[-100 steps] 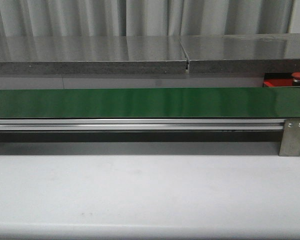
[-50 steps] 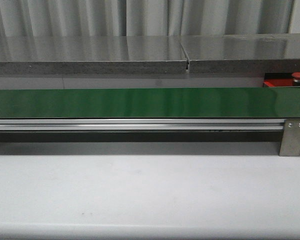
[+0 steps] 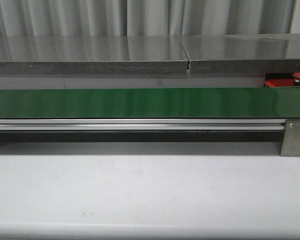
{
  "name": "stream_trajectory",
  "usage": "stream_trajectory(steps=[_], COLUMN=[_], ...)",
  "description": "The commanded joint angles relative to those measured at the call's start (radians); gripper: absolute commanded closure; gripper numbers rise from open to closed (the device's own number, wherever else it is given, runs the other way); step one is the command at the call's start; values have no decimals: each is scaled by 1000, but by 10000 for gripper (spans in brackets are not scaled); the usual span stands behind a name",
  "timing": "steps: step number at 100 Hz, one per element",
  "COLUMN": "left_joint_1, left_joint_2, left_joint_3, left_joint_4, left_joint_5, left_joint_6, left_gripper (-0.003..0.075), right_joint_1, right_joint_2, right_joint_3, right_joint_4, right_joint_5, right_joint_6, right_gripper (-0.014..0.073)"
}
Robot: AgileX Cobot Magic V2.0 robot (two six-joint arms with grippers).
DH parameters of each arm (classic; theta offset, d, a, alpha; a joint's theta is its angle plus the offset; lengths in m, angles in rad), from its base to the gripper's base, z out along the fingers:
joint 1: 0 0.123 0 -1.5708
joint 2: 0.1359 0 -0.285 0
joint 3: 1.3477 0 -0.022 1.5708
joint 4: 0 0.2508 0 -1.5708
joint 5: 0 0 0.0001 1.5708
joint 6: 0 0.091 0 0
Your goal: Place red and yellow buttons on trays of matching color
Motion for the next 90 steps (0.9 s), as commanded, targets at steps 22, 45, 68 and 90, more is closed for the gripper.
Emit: stream_trajectory(steps=[22,45,68,90], left_joint_1=[-16,-16,-33,-81], left_joint_2=[-163,-360,-426,-426], left_joint_3=[250,429,461,461], left_joint_4=[192,216,288,277], left_joint_5=[-356,-355,-307,-305], left_joint_6=[-226,-254,-305,-305], left_gripper=[741,741,741,741], right_joint_1=[-4,-4,-4,-4], right_joint_2=[-20,-20,-20,-20], right_joint_3=[-22,-22,-22,-22], right_joint_4=[-7,-7,-7,-7], right_joint_5=[-89,-89,-83,-83], right_joint_6=[2,2,2,2], right_gripper=[712,712,712,712])
